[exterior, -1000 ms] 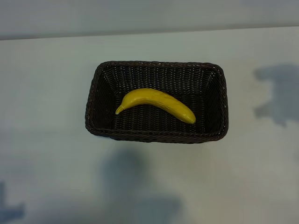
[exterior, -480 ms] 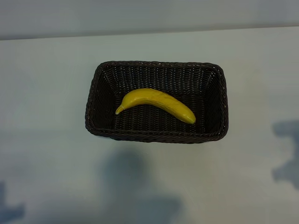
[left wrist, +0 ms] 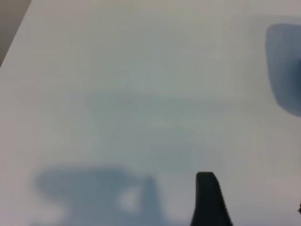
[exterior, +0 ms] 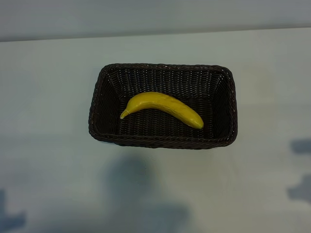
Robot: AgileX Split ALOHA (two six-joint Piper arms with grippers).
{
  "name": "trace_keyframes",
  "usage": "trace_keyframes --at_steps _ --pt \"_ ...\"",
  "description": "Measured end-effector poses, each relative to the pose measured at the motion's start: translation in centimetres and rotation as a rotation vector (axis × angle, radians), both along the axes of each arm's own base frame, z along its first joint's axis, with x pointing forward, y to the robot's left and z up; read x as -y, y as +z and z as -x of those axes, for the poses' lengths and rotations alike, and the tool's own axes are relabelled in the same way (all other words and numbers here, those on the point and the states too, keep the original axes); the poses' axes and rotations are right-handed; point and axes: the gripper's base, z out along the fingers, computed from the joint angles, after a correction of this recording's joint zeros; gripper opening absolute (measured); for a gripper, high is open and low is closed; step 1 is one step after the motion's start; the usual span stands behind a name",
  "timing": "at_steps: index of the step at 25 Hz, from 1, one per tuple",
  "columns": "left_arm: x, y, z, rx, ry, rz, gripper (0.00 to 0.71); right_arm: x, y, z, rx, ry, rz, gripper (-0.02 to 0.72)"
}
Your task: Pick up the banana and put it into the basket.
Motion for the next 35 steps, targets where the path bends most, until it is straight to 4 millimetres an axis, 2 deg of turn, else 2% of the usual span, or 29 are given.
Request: trace_keyframes --at_steps 9,14,35 --pt "0.0 0.0 0.0 0.000 0.000 0.000 0.490 0.7 1.4 4.8 0.334 -0.132 -0.009 0.518" --pt "0.0 0.0 0.0 0.000 0.000 0.000 0.490 0.6 1.5 7.0 0.481 -0.134 -0.014 0.518" --pt "0.0 0.0 0.0 0.000 0.000 0.000 0.490 0.5 1.5 7.1 0.484 -0.134 -0.019 0.518"
